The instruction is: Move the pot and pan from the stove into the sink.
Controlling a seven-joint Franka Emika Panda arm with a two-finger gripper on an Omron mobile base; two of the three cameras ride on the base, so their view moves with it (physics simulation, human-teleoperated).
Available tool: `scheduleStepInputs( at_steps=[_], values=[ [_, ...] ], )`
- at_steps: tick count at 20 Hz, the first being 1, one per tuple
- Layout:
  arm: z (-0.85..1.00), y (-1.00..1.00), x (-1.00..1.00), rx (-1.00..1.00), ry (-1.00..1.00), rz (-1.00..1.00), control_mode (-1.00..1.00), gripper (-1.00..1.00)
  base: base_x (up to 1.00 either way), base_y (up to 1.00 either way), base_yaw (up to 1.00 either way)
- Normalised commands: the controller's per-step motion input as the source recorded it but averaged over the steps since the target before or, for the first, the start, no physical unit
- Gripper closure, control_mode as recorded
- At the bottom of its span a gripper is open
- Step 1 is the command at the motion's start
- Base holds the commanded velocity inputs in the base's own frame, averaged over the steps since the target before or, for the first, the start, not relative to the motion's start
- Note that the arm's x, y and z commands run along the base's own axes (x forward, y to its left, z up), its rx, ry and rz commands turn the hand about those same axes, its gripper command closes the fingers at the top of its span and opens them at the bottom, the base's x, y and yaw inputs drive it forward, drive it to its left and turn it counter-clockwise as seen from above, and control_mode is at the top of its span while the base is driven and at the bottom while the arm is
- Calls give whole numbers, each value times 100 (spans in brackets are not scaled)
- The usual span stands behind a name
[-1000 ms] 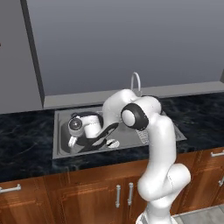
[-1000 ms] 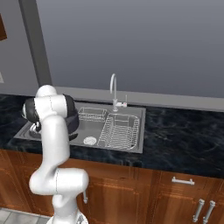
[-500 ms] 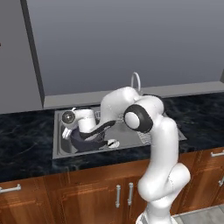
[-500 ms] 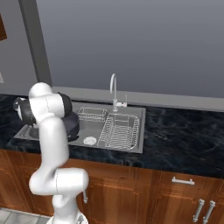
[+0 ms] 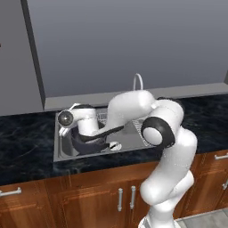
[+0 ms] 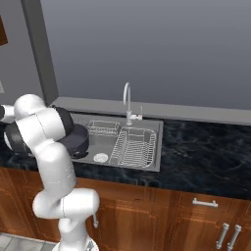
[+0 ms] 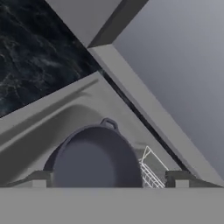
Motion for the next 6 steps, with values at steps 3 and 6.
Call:
scheduleStepInputs(
  at_steps=[3,6],
  values=[
    [30,-15,-64,17,-42,-1,-100,-100,0,0,0],
    [27,-15,-63,19,-45,0,-100,-100,0,0,0]
  ],
)
